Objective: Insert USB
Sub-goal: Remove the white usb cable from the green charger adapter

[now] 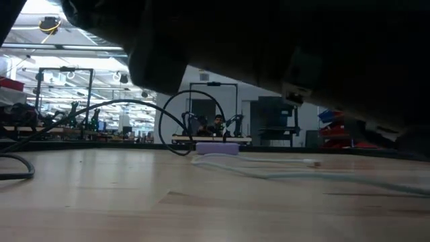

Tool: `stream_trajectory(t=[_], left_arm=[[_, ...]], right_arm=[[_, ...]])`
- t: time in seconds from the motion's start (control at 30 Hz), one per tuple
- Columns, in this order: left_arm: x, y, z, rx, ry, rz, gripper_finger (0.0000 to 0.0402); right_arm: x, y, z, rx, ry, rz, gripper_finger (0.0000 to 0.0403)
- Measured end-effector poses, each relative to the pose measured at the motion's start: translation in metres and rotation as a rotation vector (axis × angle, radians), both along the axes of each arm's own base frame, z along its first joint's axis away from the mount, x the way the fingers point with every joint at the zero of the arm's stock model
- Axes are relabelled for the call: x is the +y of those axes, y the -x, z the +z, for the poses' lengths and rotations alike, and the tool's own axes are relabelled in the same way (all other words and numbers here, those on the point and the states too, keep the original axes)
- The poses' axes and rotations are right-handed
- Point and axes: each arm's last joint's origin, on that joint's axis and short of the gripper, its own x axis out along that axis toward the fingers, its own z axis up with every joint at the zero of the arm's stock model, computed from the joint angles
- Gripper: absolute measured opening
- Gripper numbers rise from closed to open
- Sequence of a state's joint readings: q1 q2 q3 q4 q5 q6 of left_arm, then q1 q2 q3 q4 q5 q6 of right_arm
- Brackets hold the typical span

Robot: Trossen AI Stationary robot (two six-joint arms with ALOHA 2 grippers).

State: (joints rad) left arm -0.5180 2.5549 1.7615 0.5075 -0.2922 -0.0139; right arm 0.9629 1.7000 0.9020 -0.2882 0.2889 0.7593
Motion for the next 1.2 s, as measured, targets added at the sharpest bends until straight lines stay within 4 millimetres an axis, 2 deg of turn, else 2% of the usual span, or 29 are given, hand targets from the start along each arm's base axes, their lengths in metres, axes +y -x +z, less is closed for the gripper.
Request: stream_trajectory(t=[0.13,0.37,0.47,0.7,0.8,0.93,1.03,1.2], left_arm=[[0.004,0.001,-0.006,0.043,-0.048,0.098,0.0399],[0.014,-0.003,-0.009,0.093,-0.032,0.066,0.0392],[0.013,-0.003,-0.009,0.088,-0.049,0.066,0.0357],[0.023,-0.008,-0.015,0.121,0.029,0.123,0.0219],[0.027,-0.010,-0.019,0.121,0.053,0.136,0.0173],[0.027,-0.010,-0.019,0.119,0.053,0.131,0.0170],[0.025,-0.009,-0.020,0.117,0.056,0.130,0.0170],[0.023,-0.008,-0.020,0.126,0.069,0.136,0.0170]], right_arm=[[-0.006,-0.008,0.000,-0.023,0.024,-0.005,0.0221],[-0.002,-0.011,0.003,-0.074,-0.007,0.003,0.0220],[-0.001,-0.012,0.003,-0.080,-0.020,0.004,0.0220],[0.000,-0.011,0.003,-0.072,-0.022,0.023,0.0220],[0.000,-0.012,0.004,-0.077,-0.025,0.024,0.0220],[0.001,-0.010,0.003,-0.046,-0.045,0.035,0.0220],[0.001,0.005,0.011,-0.039,-0.007,0.034,0.0208],[-0.003,0.052,0.048,-0.181,0.009,-0.107,0.0165]])
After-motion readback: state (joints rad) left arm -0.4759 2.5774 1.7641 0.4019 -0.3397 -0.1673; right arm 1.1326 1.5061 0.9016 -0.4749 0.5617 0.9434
